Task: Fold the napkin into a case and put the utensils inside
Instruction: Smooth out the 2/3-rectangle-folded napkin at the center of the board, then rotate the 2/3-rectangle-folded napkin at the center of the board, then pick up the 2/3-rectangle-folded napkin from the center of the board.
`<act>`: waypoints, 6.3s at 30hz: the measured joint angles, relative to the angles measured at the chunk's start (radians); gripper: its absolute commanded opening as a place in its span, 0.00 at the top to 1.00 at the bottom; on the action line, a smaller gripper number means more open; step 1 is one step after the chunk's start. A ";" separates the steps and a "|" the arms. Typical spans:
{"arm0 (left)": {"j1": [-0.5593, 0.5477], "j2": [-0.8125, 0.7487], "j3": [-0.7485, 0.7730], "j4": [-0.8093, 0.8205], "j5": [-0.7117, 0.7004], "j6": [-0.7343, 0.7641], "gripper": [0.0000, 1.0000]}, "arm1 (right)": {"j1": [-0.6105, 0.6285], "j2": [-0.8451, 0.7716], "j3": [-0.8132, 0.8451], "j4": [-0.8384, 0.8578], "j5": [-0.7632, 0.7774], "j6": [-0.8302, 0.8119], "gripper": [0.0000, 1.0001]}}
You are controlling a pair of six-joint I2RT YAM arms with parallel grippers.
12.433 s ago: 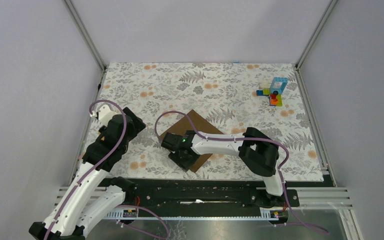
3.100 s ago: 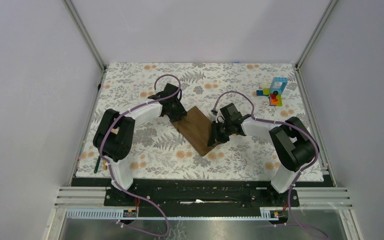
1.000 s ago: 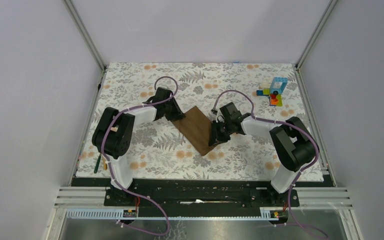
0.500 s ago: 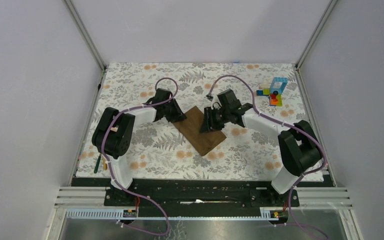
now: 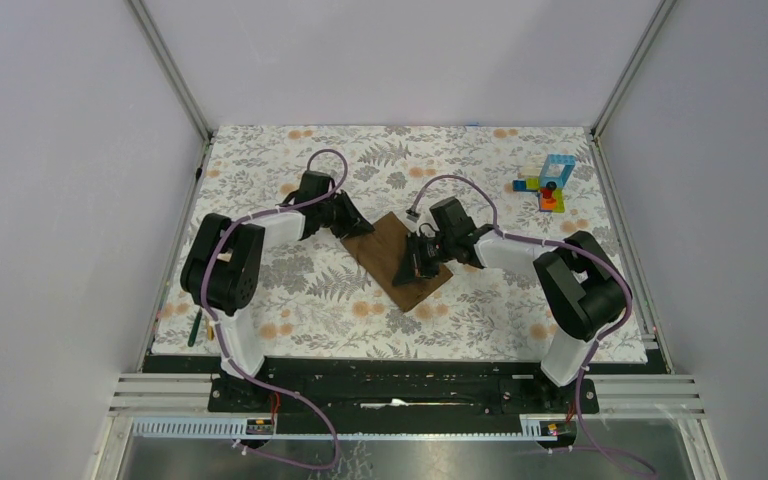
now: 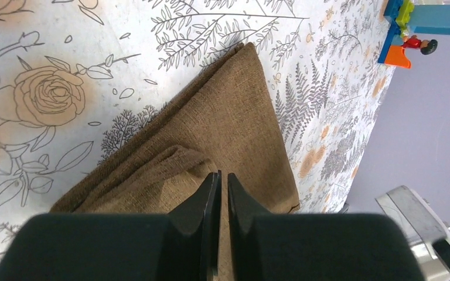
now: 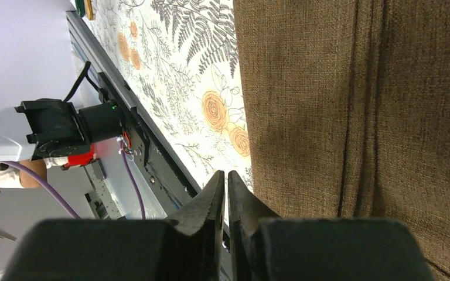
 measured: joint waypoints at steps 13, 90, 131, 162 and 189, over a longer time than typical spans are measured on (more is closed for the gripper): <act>0.030 0.107 -0.002 0.118 0.032 -0.004 0.97 | 0.000 0.000 -0.085 0.070 -0.026 -0.002 0.93; 0.060 0.075 0.003 0.089 0.116 0.027 0.46 | 0.006 -0.261 -0.167 -0.030 0.013 -0.058 0.15; -0.002 -0.440 -0.296 -0.221 -0.193 0.145 0.55 | -0.288 -0.040 -0.242 0.137 0.061 -0.019 0.70; -0.172 0.217 0.301 -0.190 -0.116 0.245 0.44 | -0.023 -0.199 -0.353 0.237 0.173 0.175 0.15; -0.885 -0.205 0.037 -0.705 -0.659 0.264 0.55 | -0.425 -0.378 -0.290 -0.212 0.277 -0.096 0.10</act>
